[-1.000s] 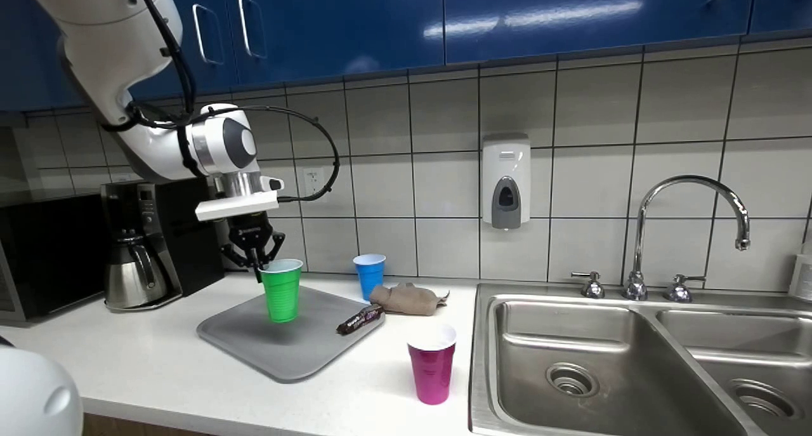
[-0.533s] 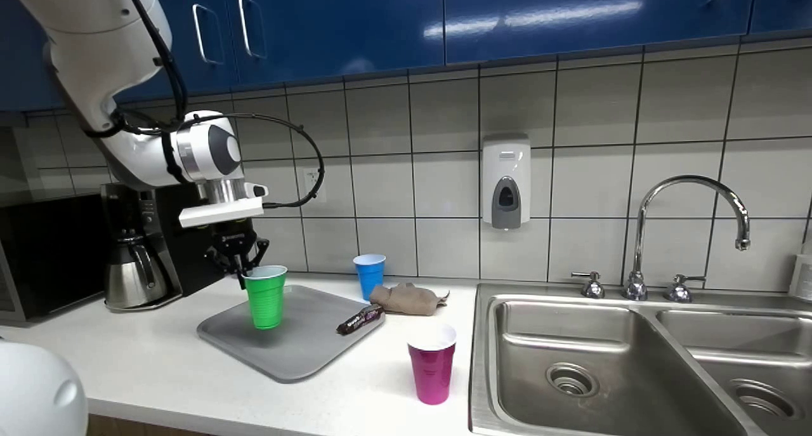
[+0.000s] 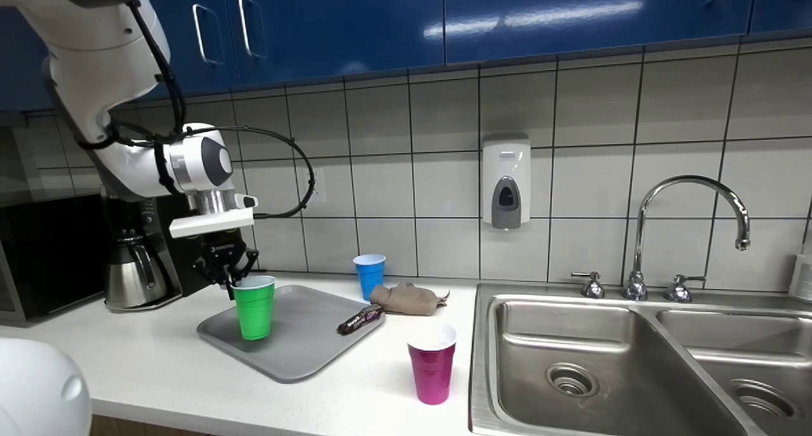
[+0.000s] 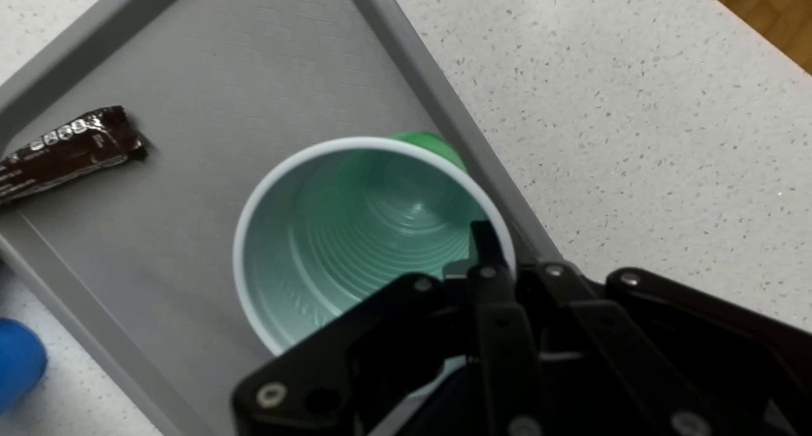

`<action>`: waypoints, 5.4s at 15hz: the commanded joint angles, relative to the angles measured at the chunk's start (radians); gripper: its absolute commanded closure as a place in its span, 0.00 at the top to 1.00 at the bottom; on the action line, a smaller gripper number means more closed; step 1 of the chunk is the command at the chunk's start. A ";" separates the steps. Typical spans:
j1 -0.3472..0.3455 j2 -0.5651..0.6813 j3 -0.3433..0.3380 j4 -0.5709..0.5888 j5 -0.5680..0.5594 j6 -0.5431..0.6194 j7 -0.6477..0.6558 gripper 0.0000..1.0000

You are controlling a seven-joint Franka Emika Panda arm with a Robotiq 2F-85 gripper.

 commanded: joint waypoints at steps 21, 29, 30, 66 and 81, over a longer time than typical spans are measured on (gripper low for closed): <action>0.006 0.082 0.003 0.009 -0.040 0.194 0.001 0.01; 0.009 0.091 -0.002 0.001 -0.059 0.212 0.004 0.30; 0.009 0.089 -0.002 0.001 -0.059 0.205 0.006 0.37; -0.139 -0.184 -0.041 -0.136 0.120 0.032 -0.093 1.00; -0.188 -0.387 -0.142 -0.259 0.117 -0.115 -0.133 1.00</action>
